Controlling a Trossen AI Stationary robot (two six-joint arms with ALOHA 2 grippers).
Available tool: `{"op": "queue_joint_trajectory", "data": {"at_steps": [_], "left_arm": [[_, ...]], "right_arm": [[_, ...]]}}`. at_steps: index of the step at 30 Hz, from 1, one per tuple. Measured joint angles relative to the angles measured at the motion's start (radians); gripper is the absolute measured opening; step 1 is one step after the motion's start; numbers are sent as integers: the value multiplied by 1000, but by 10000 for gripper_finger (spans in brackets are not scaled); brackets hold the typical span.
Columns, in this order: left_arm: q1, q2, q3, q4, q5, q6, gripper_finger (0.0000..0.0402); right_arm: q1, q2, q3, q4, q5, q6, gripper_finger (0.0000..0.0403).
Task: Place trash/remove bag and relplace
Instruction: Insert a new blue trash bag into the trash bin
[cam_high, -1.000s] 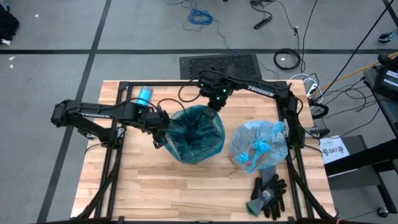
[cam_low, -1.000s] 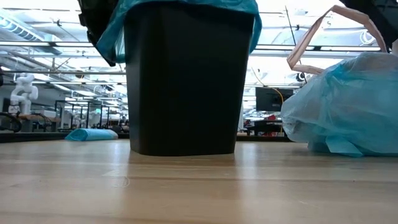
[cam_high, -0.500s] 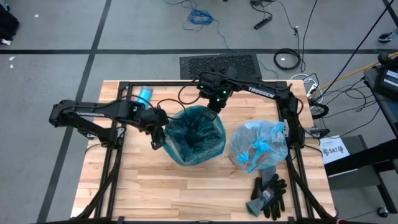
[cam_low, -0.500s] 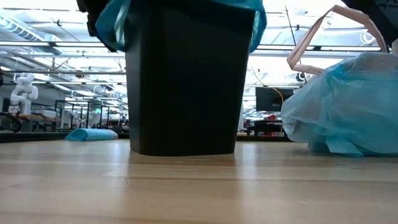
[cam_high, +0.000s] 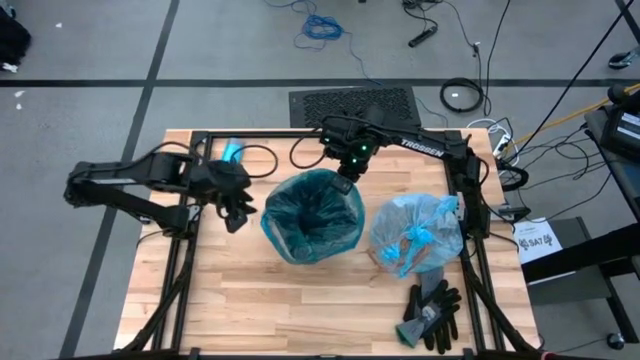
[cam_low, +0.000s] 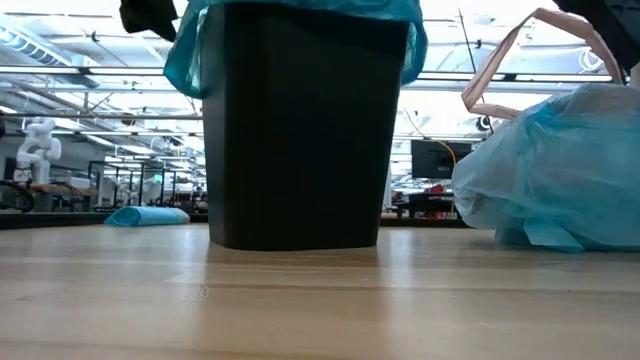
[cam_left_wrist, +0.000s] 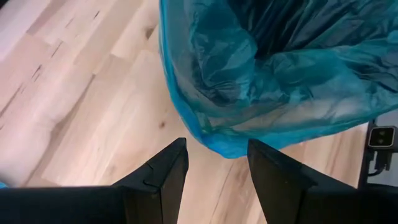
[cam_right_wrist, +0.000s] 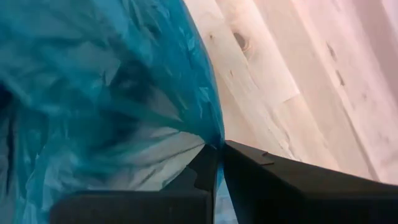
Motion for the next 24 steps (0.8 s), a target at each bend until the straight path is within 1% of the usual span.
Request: {"op": "queue_joint_trajectory", "data": {"at_steps": [6,15,20,24], "left_arm": [[0,-12,0,0,-1,0,171],[0,-1,-1,0,-25,1,171],[0,0,-1,0,-31,8,171],[0,-1,-1,0,-31,21,171]], "right_arm": [[1,-62,0,8,51,3,18],[6,-133,0,3,46,36,18],[12,-145,0,13,45,33,18],[13,-143,0,14,44,21,34]]}}
